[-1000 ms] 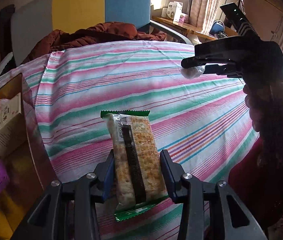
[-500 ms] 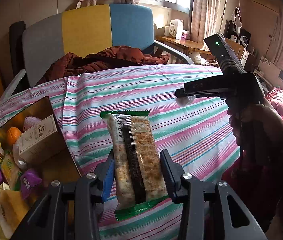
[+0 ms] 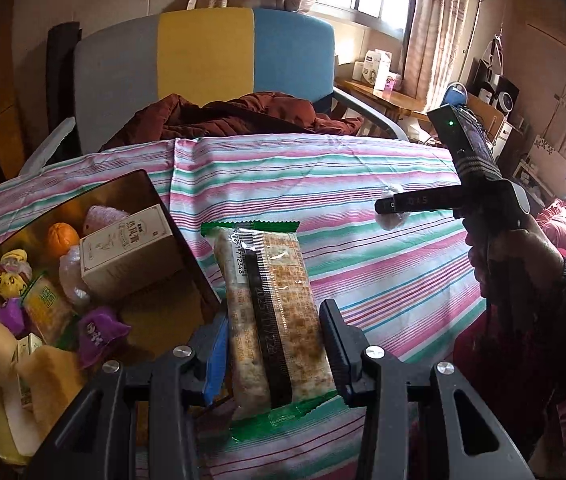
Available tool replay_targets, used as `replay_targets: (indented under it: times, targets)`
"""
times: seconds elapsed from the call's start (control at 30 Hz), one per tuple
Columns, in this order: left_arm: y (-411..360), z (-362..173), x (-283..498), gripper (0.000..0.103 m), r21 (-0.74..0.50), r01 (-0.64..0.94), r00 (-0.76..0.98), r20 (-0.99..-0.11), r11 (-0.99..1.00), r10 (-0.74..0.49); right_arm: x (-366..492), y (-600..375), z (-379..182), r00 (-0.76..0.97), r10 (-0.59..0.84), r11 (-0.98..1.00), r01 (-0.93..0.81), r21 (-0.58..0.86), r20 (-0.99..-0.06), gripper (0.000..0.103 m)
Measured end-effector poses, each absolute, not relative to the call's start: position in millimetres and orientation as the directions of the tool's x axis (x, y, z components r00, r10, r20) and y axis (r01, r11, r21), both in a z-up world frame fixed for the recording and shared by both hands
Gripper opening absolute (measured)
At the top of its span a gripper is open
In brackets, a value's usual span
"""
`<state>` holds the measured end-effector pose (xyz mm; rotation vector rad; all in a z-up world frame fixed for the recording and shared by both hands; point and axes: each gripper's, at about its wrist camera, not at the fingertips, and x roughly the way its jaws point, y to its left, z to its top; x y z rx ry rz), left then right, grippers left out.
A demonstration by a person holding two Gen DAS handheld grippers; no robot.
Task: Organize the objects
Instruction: 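Carry snack bar with left tool while right tool carries plastic bag to tray, then place snack bar in tray with left tool while right tool places plastic bag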
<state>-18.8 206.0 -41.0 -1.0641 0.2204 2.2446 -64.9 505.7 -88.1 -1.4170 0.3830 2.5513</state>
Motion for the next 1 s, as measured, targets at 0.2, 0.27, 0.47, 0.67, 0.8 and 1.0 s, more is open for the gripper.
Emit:
replay_targets:
  times: [0.2,0.27,0.47,0.67,0.8,1.0]
  targets:
    - [166,-40,-27,0.043,-0.145,-0.553,-0.488,-0.741,-0.820,0.461,-66,498,-92,-0.501,0.066,-0.954,-0.285,0.092,-0.863,0.044]
    - [146,-35,-31,0.043,-0.156,-0.523,-0.506,-0.734,-0.838,0.453,-66,497,-93,-0.498,0.067,-0.955,-0.282,0.088,-0.865,0.044]
    - [75,-25,-46,0.043,-0.184,-0.387,-0.572,-0.721,-0.904,0.391,-68,476,-92,-0.482,0.066,-0.975,-0.217,0.046,-0.873,0.044]
    - [15,-27,-54,0.043,-0.220,-0.251,-0.611,-0.719,-0.943,0.331,-60,429,-51,-0.564,-0.008,-0.988,-0.122,0.093,-0.825,0.044]
    - [-4,-28,-57,0.043,-0.259,-0.212,-0.617,-0.712,-0.942,0.334,-50,371,-25,-0.625,-0.117,-0.989,0.001,0.148,-0.772,0.044]
    - [1,-30,-64,0.043,-0.351,-0.236,-0.574,-0.702,-0.906,0.421,-37,279,-23,-0.622,-0.285,-0.958,0.177,0.225,-0.730,0.044]
